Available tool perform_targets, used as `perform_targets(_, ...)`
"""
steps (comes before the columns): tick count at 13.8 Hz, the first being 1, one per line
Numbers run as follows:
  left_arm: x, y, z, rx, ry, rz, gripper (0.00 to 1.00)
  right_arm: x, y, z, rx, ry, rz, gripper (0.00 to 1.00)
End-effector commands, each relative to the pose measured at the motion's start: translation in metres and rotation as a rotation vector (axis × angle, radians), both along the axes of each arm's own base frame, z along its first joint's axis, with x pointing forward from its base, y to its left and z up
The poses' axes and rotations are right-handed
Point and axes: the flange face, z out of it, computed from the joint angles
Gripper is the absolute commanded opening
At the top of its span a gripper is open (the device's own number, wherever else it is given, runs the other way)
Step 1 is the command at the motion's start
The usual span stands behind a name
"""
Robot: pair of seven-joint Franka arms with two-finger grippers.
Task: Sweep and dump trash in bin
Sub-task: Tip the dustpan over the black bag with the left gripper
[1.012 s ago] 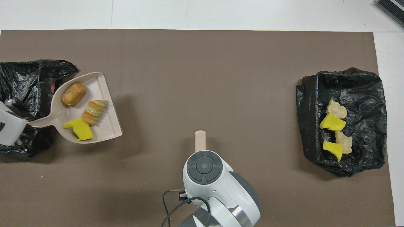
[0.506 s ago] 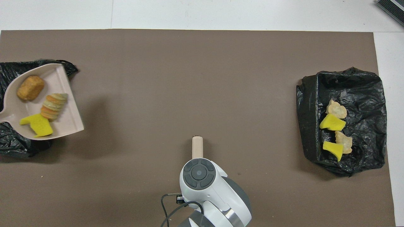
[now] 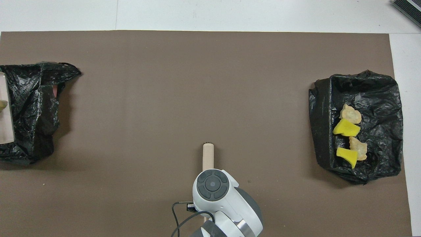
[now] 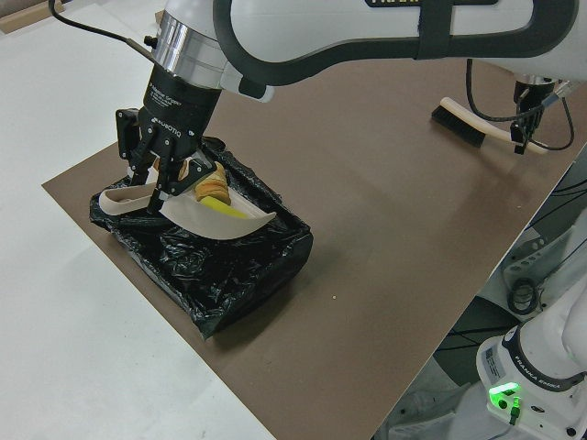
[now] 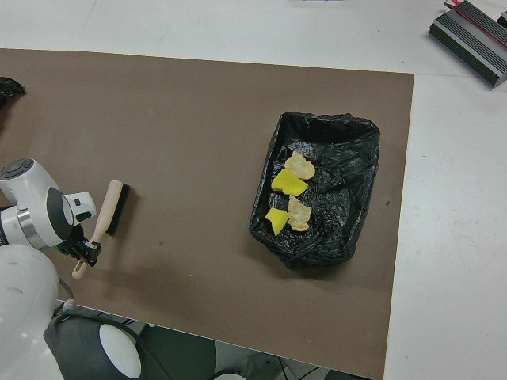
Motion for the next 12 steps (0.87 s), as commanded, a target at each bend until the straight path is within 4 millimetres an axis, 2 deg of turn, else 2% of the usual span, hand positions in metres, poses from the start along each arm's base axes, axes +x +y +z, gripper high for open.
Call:
perform_targets(1,0.006,0.001,0.007,0.137,0.008,-0.009,0.0,-0.002,0.0,-0.003,0.025,-0.001,0.019,0.03)
perform_targets(2,0.007,-0.002,0.009,0.181,0.02,-0.018,0.0,-0.003,-0.001,-0.004,0.027,0.0,0.03,0.11)
perform_targets(3,0.013,-0.016,0.01,0.227,0.032,-0.043,0.0,-0.002,-0.001,-0.004,0.029,-0.001,0.031,0.36)
perform_targets(4,0.016,-0.028,0.014,0.289,0.053,-0.061,0.0,-0.003,-0.001,-0.004,0.031,-0.001,0.035,0.88)
perform_targets(5,0.018,-0.035,0.016,0.35,0.076,-0.059,0.0,0.0,0.0,-0.002,0.033,-0.008,0.048,1.0)
perform_targets(7,0.02,-0.05,0.023,0.462,0.095,-0.034,0.0,0.008,0.002,0.001,0.044,-0.027,0.051,1.0)
perform_targets(9,0.022,-0.058,0.04,0.487,0.074,0.003,0.0,0.034,-0.005,0.017,0.046,-0.086,0.044,1.0)
perform_targets(10,0.022,-0.061,0.048,0.484,0.069,0.015,0.0,0.056,-0.021,0.022,0.02,-0.13,0.035,1.0)
perform_targets(11,0.024,-0.074,0.049,0.467,0.066,0.025,0.0,0.077,-0.037,0.03,-0.004,-0.175,0.026,1.0)
perform_targets(12,0.025,-0.078,0.045,0.425,0.06,0.031,0.0,0.097,-0.052,0.041,-0.016,-0.209,0.004,1.0)
